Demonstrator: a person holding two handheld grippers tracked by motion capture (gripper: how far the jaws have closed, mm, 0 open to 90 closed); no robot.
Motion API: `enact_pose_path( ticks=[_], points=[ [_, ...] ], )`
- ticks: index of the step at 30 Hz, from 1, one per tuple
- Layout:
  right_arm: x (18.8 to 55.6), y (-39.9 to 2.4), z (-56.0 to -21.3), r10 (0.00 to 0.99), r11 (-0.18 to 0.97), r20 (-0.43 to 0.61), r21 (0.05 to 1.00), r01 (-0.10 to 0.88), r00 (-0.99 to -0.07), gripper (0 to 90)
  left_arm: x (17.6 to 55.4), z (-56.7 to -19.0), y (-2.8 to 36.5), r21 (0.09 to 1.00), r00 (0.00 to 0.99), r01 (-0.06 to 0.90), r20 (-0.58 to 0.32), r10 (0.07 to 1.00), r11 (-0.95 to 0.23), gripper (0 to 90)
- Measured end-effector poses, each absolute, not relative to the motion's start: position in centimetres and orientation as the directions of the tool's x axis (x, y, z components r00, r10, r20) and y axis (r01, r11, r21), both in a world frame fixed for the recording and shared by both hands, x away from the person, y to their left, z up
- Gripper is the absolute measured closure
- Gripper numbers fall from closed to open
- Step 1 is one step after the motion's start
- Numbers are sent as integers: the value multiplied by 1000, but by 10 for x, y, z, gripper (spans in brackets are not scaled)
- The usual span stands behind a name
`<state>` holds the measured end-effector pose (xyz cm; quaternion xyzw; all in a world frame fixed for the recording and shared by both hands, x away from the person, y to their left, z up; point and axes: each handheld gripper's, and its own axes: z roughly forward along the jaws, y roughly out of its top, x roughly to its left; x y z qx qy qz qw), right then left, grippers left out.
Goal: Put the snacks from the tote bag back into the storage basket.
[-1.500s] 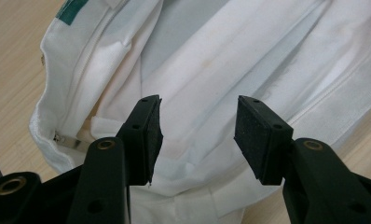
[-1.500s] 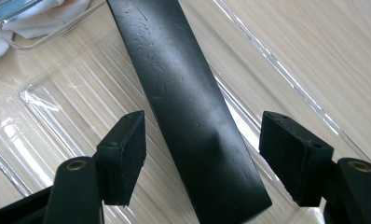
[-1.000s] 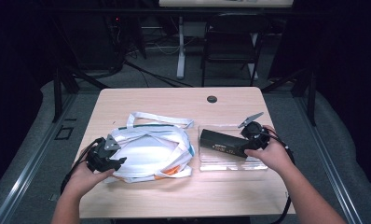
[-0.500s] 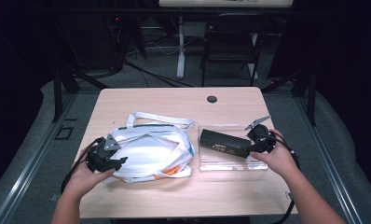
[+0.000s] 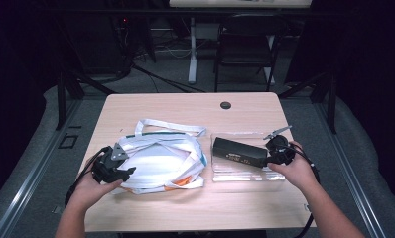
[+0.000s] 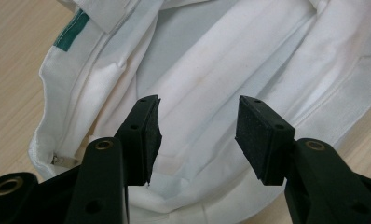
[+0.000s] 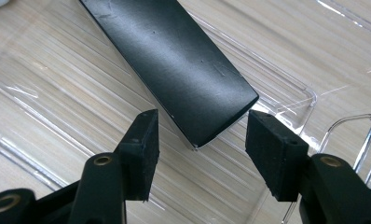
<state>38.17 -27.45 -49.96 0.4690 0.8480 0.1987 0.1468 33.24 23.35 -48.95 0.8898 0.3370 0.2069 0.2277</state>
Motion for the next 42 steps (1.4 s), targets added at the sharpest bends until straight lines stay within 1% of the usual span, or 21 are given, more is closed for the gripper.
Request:
enact_pose_path(
  ticks=[8,20,30,33,35,36,38,39,42],
  points=[
    [384,-273,-506,859,475,-52,455,753,-510,430,333,-490,234,541,688,507,214,693,-670,495],
    [389,-275,-511,861,477,-50,424,770,-506,435,333,-492,232,536,687,510,217,694,-673,494],
    [394,-272,-515,872,459,-50,429,778,-486,466,333,-492,232,529,690,507,225,688,-681,494],
    [397,-272,-515,866,473,-57,418,776,-497,473,333,-493,231,529,688,510,222,691,-678,493],
    [398,-271,-515,866,473,-62,421,774,-496,474,333,-493,231,528,689,509,223,690,-679,492],
    [399,-270,-514,862,483,-64,408,775,-503,473,333,-493,231,529,687,511,223,692,-678,493],
    [400,-269,-516,869,467,-57,424,776,-491,472,333,-493,232,526,690,511,221,690,-680,493],
    [401,-269,-515,864,480,-66,408,777,-499,472,333,-492,232,526,690,510,223,689,-681,493],
    [404,-269,-516,870,469,-66,420,777,-489,468,333,-492,233,528,690,510,221,690,-679,493]
  ],
)
